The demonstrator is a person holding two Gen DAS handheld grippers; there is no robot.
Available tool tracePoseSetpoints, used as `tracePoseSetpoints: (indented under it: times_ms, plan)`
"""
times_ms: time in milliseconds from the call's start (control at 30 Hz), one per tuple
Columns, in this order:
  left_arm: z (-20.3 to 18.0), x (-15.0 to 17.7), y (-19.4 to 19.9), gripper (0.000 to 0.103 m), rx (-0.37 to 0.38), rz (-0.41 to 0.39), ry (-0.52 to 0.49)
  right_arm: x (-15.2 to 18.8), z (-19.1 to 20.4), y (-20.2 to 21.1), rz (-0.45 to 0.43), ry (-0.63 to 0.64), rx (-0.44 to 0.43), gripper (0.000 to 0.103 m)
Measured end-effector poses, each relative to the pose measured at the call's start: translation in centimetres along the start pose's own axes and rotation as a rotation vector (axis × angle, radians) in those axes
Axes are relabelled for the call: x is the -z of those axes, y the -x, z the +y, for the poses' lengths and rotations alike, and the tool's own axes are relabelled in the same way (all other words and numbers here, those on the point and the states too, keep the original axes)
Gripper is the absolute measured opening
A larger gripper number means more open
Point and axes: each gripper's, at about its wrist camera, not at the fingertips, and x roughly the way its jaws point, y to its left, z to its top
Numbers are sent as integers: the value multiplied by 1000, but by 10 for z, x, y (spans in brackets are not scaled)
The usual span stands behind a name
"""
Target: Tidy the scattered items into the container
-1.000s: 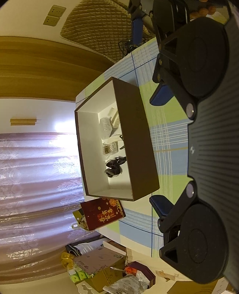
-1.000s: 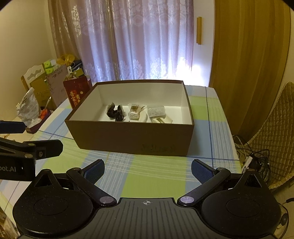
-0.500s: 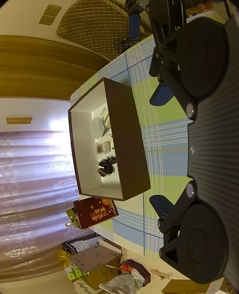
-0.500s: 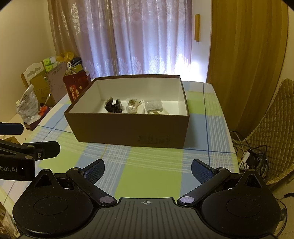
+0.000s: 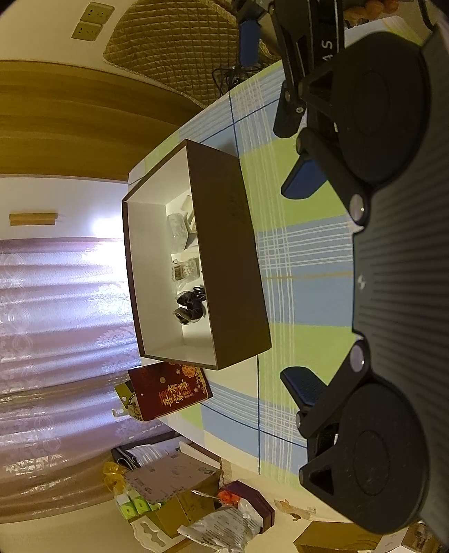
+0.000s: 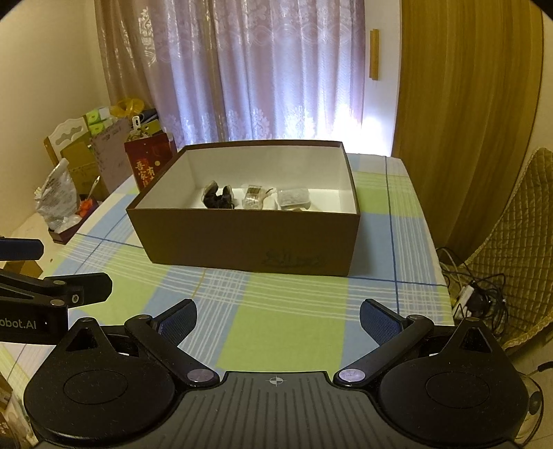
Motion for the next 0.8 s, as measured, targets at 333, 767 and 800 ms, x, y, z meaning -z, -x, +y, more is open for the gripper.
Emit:
tracePoseSetpoints:
  times_ms: [333,767,800]
  plan:
    - [-1,5,-5,102,-7,18,5,2,-3,-4,9,0,2,103]
    - [-3,-2,-17,102,-19,22,15,-1,-8,-13,17,6,-1,103]
    - [-3,-2,-17,102,-19,23,16,-2,-9,-14,18,6,-1,103]
